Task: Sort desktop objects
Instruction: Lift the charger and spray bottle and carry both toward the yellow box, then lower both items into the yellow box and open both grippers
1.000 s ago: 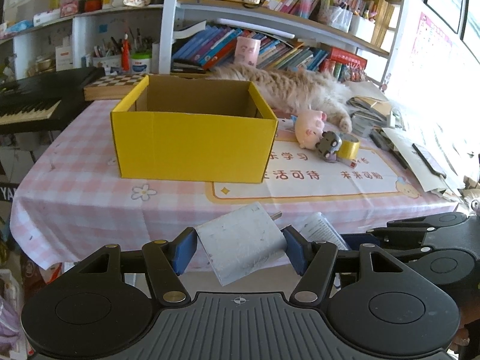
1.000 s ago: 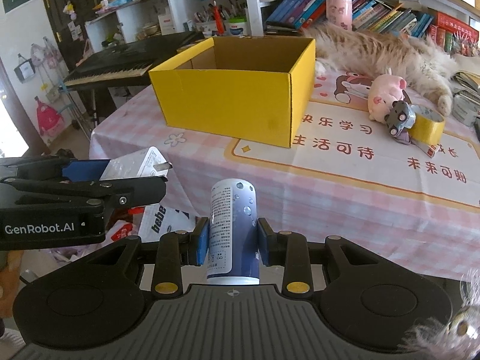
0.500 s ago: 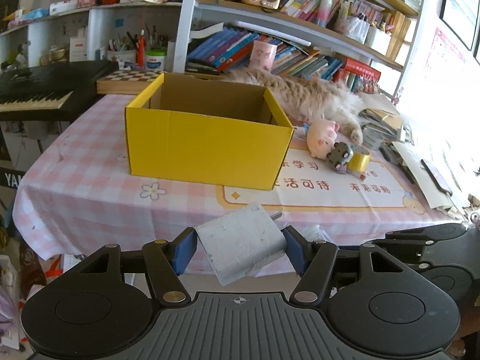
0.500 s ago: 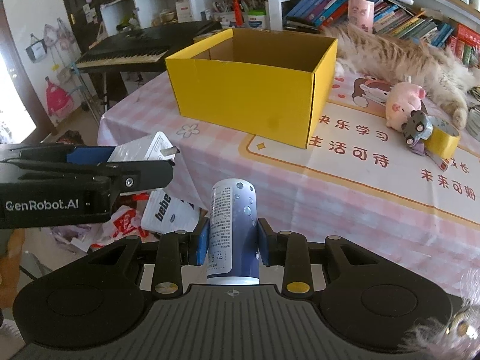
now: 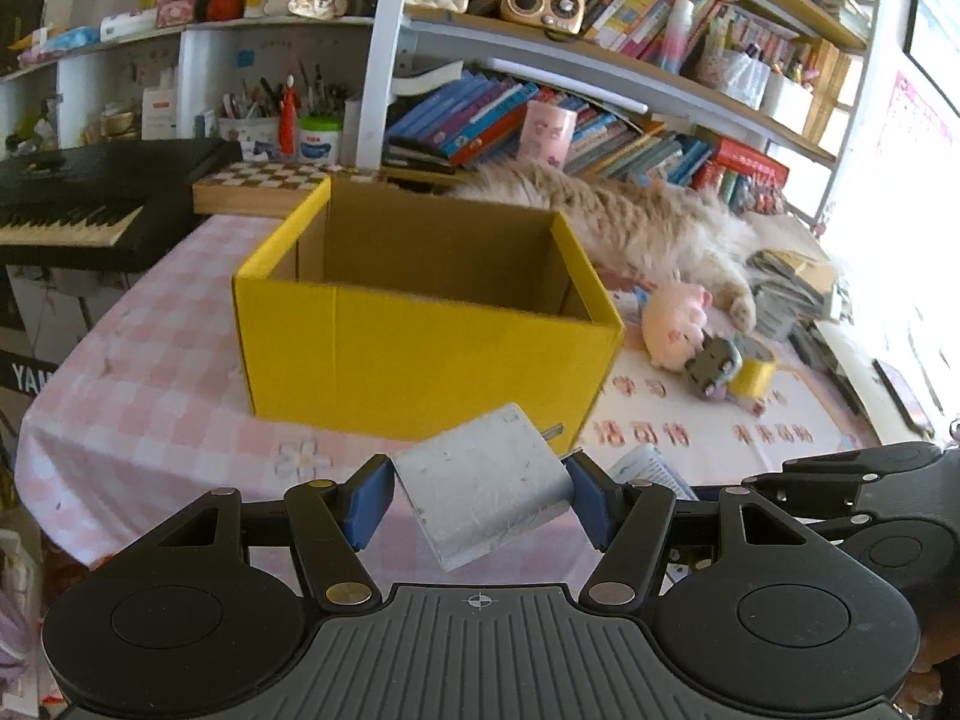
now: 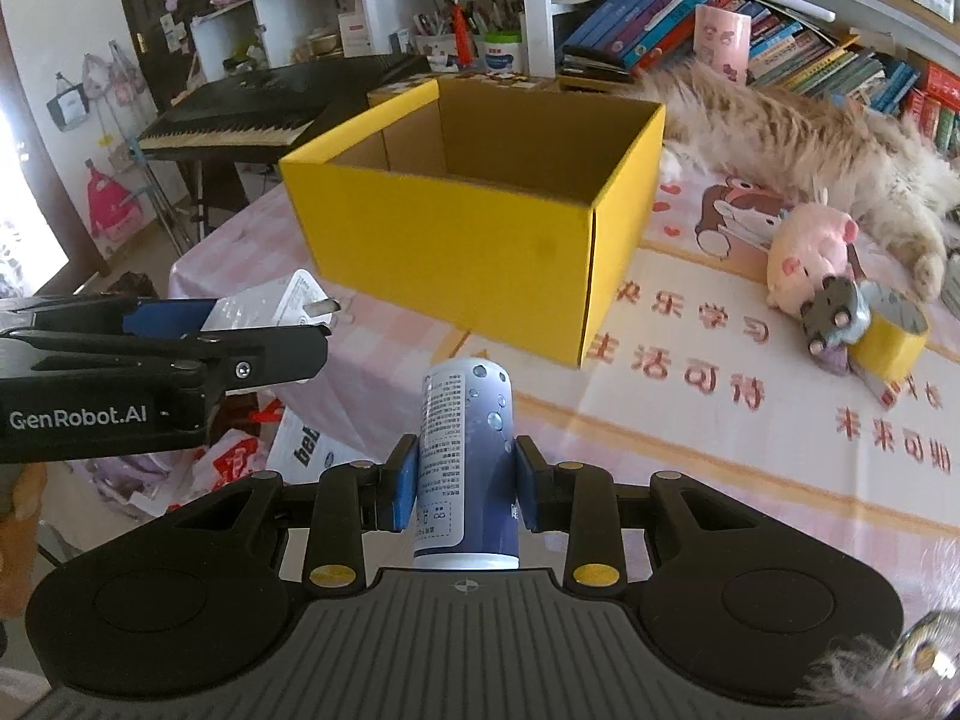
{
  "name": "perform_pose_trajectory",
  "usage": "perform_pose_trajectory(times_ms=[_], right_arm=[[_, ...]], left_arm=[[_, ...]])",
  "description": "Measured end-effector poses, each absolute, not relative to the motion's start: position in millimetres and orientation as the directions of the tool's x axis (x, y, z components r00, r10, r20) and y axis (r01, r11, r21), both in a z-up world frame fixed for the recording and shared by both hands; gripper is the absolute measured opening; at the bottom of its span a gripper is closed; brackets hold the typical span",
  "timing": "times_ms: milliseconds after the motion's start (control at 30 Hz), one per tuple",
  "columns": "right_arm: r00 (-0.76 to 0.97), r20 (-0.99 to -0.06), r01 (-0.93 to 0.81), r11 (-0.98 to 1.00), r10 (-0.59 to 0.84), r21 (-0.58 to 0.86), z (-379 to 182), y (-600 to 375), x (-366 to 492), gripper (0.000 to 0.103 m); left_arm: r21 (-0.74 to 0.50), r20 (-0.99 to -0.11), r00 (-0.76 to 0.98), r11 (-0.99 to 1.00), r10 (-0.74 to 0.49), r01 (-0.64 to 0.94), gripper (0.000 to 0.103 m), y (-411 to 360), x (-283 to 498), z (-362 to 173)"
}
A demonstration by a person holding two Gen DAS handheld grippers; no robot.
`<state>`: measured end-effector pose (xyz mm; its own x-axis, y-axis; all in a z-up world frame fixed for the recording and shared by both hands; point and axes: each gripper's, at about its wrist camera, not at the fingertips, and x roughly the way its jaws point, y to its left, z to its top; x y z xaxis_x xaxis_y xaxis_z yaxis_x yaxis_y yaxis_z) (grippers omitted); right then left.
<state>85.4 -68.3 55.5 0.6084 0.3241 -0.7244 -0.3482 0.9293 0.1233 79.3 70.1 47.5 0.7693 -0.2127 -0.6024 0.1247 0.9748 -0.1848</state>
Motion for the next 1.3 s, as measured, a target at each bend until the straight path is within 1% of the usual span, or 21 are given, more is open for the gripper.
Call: perform_pose_trajectory(times_ms=[133, 433, 533, 667, 733, 900, 1100, 1167, 1300], right_arm=[[0.618, -0.698, -0.377, 0.915, 0.362, 0.141, 68, -70, 113, 0.03], [0.658, -0.599, -0.446, 0.877, 0.456, 0.179, 107, -75, 194, 0.03], [0.666, -0.571, -0.474, 0.863, 0.48, 0.174, 117, -75, 216, 0.03], [0.66, -0.561, -0.508, 0.847, 0.5, 0.157, 118, -71, 243, 0.03], [0.652, -0.569, -0.522, 0.841, 0.501, 0.142, 112, -69, 258, 0.03], [0.607, -0.626, -0.564, 0.82, 0.49, 0.096, 90, -60, 302, 0.03], [0.555, -0.703, -0.634, 0.774, 0.445, -0.01, 60, -52, 340, 0.03], [0.537, -0.72, -0.651, 0.759, 0.439, -0.023, 53, -52, 350, 0.03], [0.521, -0.751, -0.69, 0.718, 0.406, -0.091, 41, -48, 367, 0.03]], left_arm=[[-0.172, -0.575, 0.796, 0.979, -0.191, 0.111, 0.064, 71, 104, 59], [-0.144, -0.482, 0.867, 0.988, -0.126, 0.063, 0.064, 77, 167, 93], [-0.133, -0.467, 0.878, 0.99, -0.101, 0.044, 0.064, 79, 185, 100], [-0.103, -0.464, 0.883, 0.994, -0.068, 0.023, 0.064, 79, 210, 104], [-0.089, -0.476, 0.878, 0.996, -0.054, 0.013, 0.064, 79, 222, 102], [-0.126, -0.553, 0.831, 0.992, -0.063, -0.009, 0.064, 84, 256, 85], [-0.035, -0.618, 0.786, 0.999, -0.031, 0.012, 0.064, 78, 296, 65], [-0.016, -0.634, 0.773, 1.0, -0.026, 0.02, 0.064, 77, 308, 61], [0.012, -0.677, 0.736, 0.999, -0.025, 0.045, 0.064, 75, 332, 50]])
